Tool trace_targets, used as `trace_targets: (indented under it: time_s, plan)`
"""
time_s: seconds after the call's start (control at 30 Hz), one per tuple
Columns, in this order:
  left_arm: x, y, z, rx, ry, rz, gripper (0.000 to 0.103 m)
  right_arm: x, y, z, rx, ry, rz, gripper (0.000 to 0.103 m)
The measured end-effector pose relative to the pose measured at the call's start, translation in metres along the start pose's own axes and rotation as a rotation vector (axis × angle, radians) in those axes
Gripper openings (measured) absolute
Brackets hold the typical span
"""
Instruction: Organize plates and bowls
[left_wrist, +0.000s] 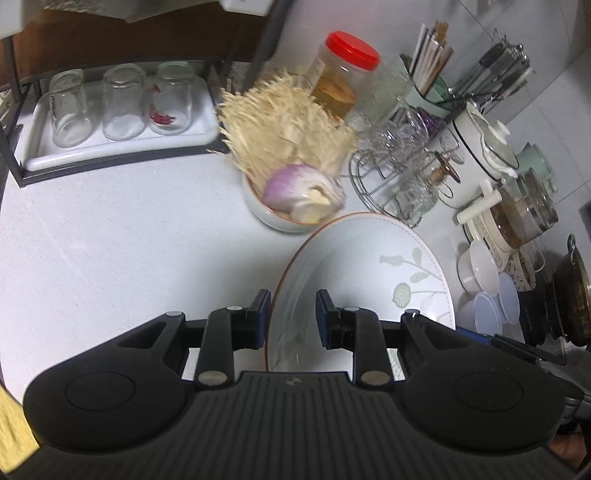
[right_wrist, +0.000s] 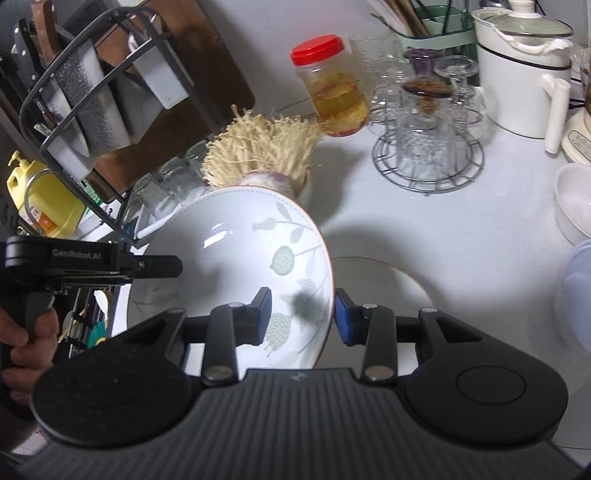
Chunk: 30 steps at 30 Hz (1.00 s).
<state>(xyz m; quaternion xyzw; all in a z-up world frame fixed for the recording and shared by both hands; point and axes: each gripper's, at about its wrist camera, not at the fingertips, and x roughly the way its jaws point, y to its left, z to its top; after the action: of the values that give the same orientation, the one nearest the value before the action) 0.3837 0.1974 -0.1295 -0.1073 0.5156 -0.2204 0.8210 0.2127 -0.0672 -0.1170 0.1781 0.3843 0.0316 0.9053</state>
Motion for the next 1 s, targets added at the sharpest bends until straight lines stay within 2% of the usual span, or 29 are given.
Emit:
trace_targets:
  time_s: [0.2,0.5,0.77,1.0]
  plan:
    - [0.011,-0.034,-0.012,0.034,0.025,0.060,0.029,-0.010,-0.027,-0.005,0.012,-0.025,0.007,0.039]
    - [0.048,-0.056,-0.022,0.036,0.111,0.129,0.029,-0.008,-0.064,-0.012,0.017,-0.020,0.058,0.039]
    - [0.075,-0.072,-0.027,0.065,0.159,0.150,0.029,-0.003,-0.093,-0.018,0.023,0.007,0.073,0.038]
    - [0.091,-0.081,-0.031,0.040,0.176,0.164,0.030,0.004,-0.109,-0.017,0.018,0.036,0.070,0.038]
